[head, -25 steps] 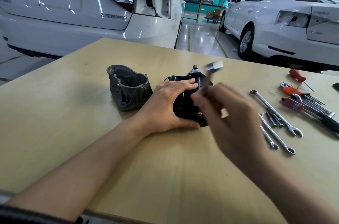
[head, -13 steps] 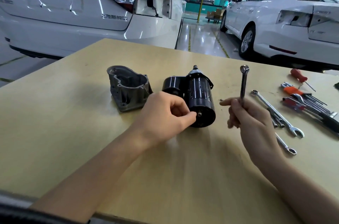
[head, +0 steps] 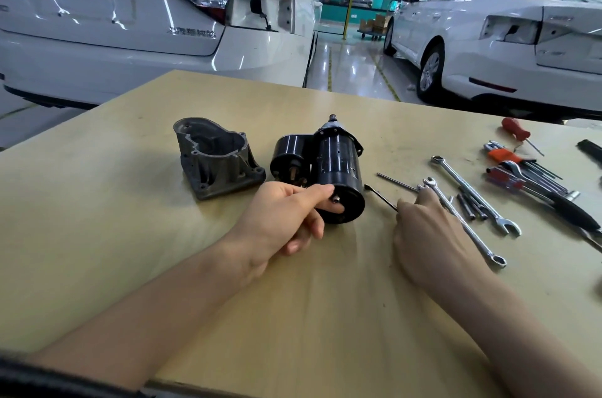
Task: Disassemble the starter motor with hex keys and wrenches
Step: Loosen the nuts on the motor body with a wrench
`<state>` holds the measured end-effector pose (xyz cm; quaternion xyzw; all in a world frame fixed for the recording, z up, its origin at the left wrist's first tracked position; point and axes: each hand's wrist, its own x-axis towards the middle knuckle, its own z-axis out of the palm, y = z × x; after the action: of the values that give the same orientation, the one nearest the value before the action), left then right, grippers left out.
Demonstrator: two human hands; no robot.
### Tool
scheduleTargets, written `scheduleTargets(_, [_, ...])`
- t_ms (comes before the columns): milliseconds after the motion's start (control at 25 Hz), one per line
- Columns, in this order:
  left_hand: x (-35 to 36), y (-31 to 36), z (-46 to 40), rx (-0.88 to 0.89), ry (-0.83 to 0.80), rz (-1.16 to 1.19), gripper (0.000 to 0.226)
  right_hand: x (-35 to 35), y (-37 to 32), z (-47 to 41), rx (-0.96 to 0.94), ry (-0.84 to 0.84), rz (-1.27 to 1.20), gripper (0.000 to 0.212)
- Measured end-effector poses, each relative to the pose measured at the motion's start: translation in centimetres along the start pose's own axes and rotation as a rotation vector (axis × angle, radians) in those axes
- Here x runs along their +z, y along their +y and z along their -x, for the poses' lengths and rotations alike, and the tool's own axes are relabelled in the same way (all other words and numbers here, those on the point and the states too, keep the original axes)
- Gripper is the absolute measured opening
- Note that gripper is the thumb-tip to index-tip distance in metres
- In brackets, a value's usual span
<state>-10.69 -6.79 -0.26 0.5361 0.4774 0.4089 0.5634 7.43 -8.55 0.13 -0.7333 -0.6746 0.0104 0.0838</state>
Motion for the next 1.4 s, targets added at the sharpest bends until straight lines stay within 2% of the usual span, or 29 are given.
scheduleTargets(280, [0.2,0.0,-0.1,-0.163,-0.129,0.163,0.048,0.3,0.3,-0.2,-0.089,0.028,0.134,0.019])
scheduleTargets(360, [0.3,0.2,-0.1,-0.203,-0.176,0.198,0.05,0.4,0.2,-0.2,-0.203,0.279,-0.049,0.022])
scheduleTargets(440, [0.4,0.4,-0.1,-0.226,-0.197,0.217,0.054,0.2,-0.6,0.4,-0.326,0.605,-0.407,0.015])
scheduleTargets(520, [0.4,0.5,-0.2,-0.243,-0.202,0.253,0.057,0.4,-1.6,1.0,-0.461,0.703,-0.581,0.009])
scheduleTargets(600, [0.4,0.6,-0.2,-0.256,-0.212,0.257,0.06,1.0,-2.3,1.0,-0.52,0.667,-0.615,0.009])
scheduleTargets(680, [0.2,0.5,-0.3,-0.263,-0.189,0.215,0.064,1.4,-2.3,0.7,-0.5,0.636,-0.629,0.013])
scheduleTargets(840, [-0.7,0.1,-0.8,-0.194,-0.007,0.21,0.065,1.7,-1.8,0.3,-0.474,0.578,-0.649,0.015])
scheduleTargets(920, [-0.9,0.1,-1.0,-0.16,0.029,0.264,0.062,1.8,-1.8,0.0,-0.461,0.563,-0.647,0.014])
scheduleTargets(1400, [-0.3,0.3,-0.6,-0.176,-0.054,0.2,0.054,2.3,-1.9,-0.5,-0.559,0.576,-0.647,0.015])
